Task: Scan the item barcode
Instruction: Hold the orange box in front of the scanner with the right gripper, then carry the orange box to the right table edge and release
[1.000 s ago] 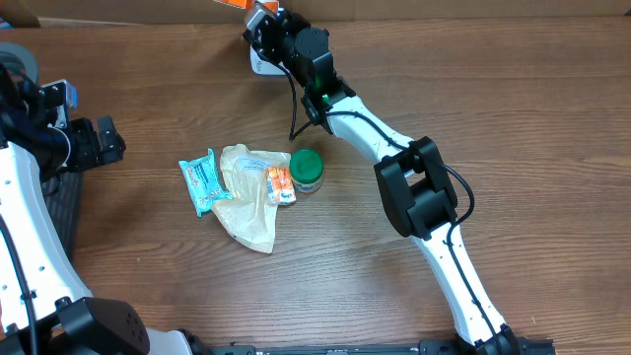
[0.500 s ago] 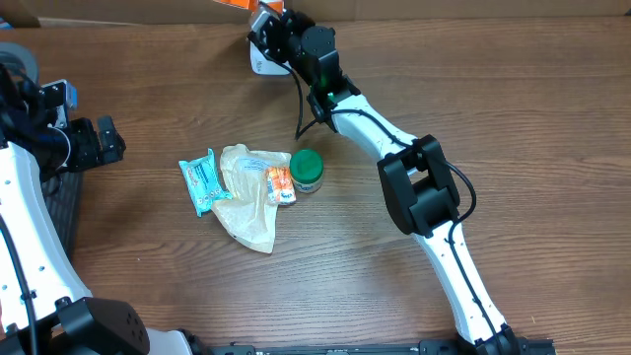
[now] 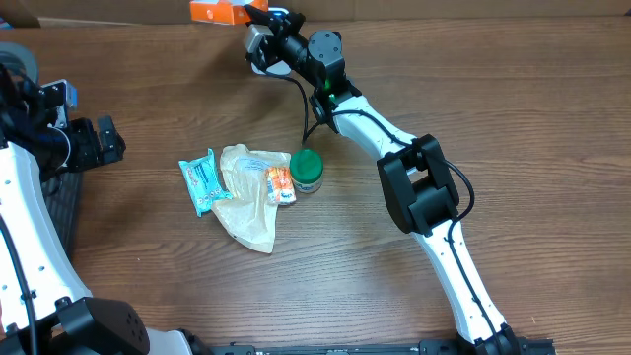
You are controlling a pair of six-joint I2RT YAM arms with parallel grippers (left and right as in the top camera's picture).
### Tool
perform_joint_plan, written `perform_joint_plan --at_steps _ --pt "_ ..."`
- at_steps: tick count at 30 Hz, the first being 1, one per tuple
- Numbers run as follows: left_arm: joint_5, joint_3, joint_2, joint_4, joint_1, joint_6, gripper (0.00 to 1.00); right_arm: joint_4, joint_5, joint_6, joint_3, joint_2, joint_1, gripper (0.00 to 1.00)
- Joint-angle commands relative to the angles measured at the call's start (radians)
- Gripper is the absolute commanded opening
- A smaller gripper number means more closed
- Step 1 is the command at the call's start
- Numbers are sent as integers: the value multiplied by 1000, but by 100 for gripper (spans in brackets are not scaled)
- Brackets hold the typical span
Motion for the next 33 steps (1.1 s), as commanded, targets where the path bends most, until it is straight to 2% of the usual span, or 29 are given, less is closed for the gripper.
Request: perform_joint_plan --at_steps 1,9,11,14,18,22,24,26,33 --pt "8 -1 -5 1 -8 26 100 8 -54 -29 20 -1 -3 4" --pt "8 -1 -5 1 -8 26 100 43 -81 -27 20 -2 -5 4" --pt "8 -1 -5 1 -8 27 100 95 -80 23 20 -2 -5 4" --pt "8 -1 -5 2 -8 26 100 204 -78 165 20 -2 -12 4" --pt "8 -1 -5 2 -8 27 100 361 -38 428 20 -13 -44 4" --pt "8 -1 -5 1 -8 27 100 381 24 651 20 -43 -93 4" --pt "8 -1 -5 1 -8 27 100 332 45 704 20 -64 -121 4" --pt "8 -1 -5 1 -8 26 100 203 59 702 20 -91 -150 4" --pt "8 -1 -5 2 -8 27 99 -374 252 695 20 -211 -199 4"
